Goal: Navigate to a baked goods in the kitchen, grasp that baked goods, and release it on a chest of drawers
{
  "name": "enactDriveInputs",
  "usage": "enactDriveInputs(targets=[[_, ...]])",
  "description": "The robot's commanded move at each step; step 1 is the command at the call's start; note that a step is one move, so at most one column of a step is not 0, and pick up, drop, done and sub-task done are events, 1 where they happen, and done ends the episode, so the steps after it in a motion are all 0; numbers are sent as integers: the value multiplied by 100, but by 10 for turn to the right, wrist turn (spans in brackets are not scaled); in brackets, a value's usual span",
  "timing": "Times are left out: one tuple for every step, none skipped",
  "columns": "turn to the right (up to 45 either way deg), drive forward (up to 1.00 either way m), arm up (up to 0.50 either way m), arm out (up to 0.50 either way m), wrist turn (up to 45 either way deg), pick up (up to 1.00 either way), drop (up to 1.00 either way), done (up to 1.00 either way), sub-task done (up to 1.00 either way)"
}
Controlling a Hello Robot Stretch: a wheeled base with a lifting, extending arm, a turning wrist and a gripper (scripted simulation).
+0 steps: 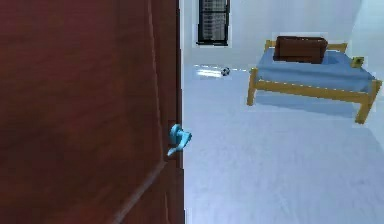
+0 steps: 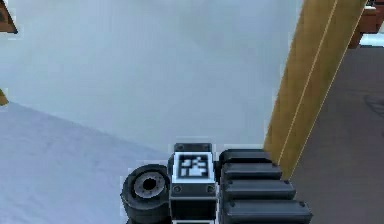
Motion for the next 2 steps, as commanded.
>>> enactDriveInputs(targets=[[270, 0, 0, 0, 0, 0, 0, 0, 0], [0, 10, 0, 0, 0, 0, 0, 0, 0]])
